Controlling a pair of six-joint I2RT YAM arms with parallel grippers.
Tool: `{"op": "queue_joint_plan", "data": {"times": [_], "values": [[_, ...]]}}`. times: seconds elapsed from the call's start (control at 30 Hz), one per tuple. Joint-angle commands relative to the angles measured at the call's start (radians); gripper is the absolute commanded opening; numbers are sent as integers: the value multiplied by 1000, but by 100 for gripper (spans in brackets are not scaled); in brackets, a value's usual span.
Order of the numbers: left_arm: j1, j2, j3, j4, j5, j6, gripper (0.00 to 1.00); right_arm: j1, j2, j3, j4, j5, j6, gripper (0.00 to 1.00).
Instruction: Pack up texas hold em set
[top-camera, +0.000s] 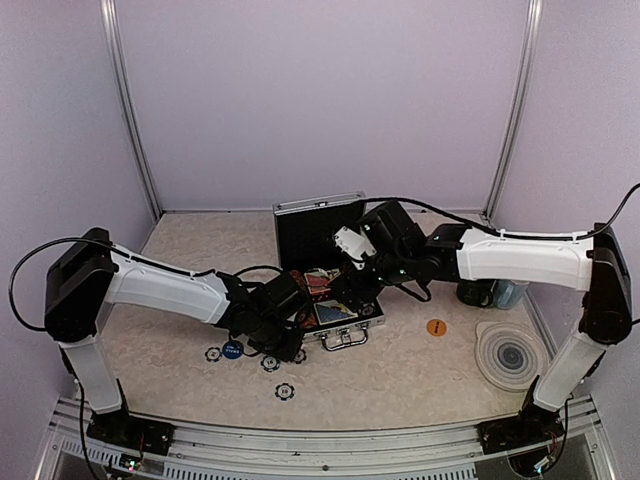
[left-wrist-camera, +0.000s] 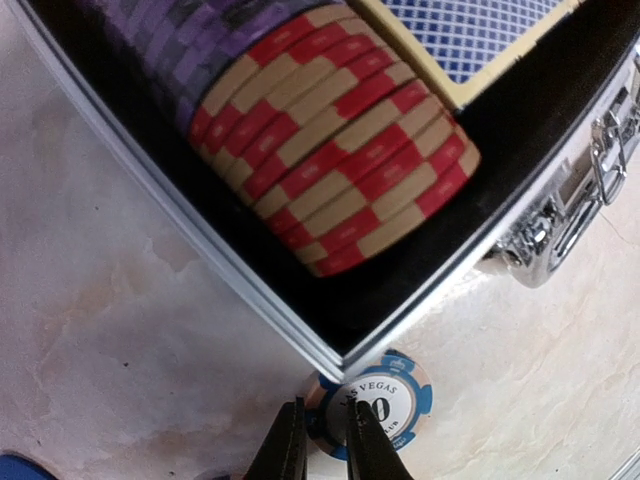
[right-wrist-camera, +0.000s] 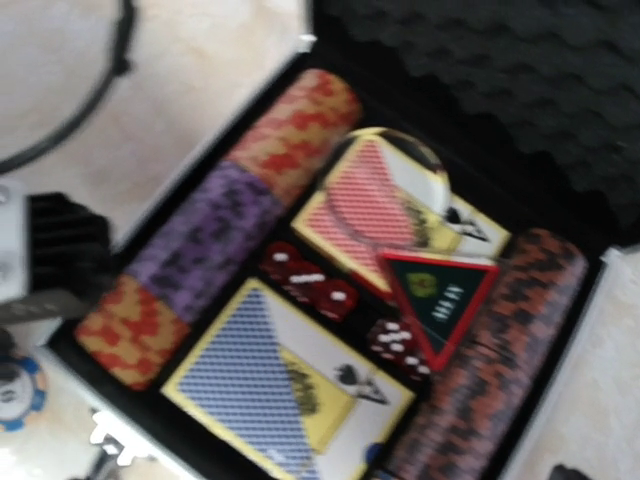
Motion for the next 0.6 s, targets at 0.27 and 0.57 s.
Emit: {"op": "queue_joint_plan", "data": {"times": [0.27,0.57], "values": [[-67,64,53,-24,102,36,15,96,21,9,11,-88,-100,99],[-36,64,99,-45,-5,42,31,114,-91,-136,21,-127,-85,99]]}}
